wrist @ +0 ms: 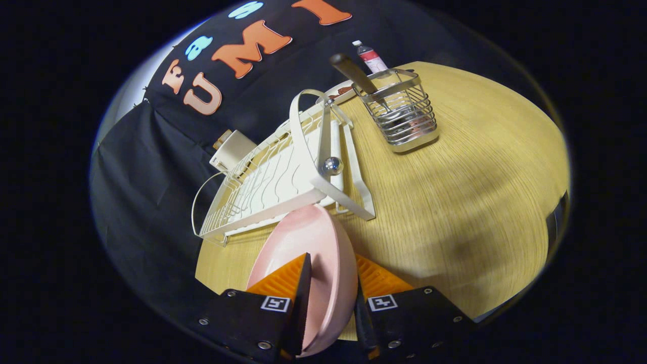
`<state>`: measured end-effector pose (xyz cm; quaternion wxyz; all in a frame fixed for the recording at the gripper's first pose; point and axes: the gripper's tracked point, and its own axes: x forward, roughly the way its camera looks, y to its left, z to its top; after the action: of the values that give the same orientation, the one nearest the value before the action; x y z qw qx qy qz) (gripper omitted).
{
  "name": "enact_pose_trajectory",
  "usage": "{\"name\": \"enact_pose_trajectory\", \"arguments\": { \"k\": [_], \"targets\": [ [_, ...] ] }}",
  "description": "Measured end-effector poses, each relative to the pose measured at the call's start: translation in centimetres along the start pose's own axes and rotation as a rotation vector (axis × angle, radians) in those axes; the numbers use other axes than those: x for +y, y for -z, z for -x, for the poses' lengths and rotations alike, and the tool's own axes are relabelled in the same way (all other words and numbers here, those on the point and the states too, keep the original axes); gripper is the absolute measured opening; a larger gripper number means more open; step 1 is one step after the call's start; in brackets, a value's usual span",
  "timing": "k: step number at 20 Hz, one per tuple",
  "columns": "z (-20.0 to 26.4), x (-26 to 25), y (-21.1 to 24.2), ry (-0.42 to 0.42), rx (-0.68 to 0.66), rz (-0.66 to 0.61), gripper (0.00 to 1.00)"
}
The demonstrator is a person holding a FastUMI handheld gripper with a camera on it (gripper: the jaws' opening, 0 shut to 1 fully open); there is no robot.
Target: Take the plate from the dish rack, then take the spoon from the basket and place it into the plate.
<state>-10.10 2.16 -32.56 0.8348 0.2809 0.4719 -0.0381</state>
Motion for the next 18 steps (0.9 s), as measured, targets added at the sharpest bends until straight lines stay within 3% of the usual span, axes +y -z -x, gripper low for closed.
{"name": "enact_pose_trajectory", "arguments": {
  "k": [6,10,18],
  "targets": [
    [-0.4,-0.8,-0.5,0.093,-0.053,0.146,0.56],
    [0.0,-3.0,-1.5,0.244,-0.099,0.290,0.64],
    [-0.2,-2.7,-1.2,0.260,-0.127,0.305,0.70]
  ]
}}
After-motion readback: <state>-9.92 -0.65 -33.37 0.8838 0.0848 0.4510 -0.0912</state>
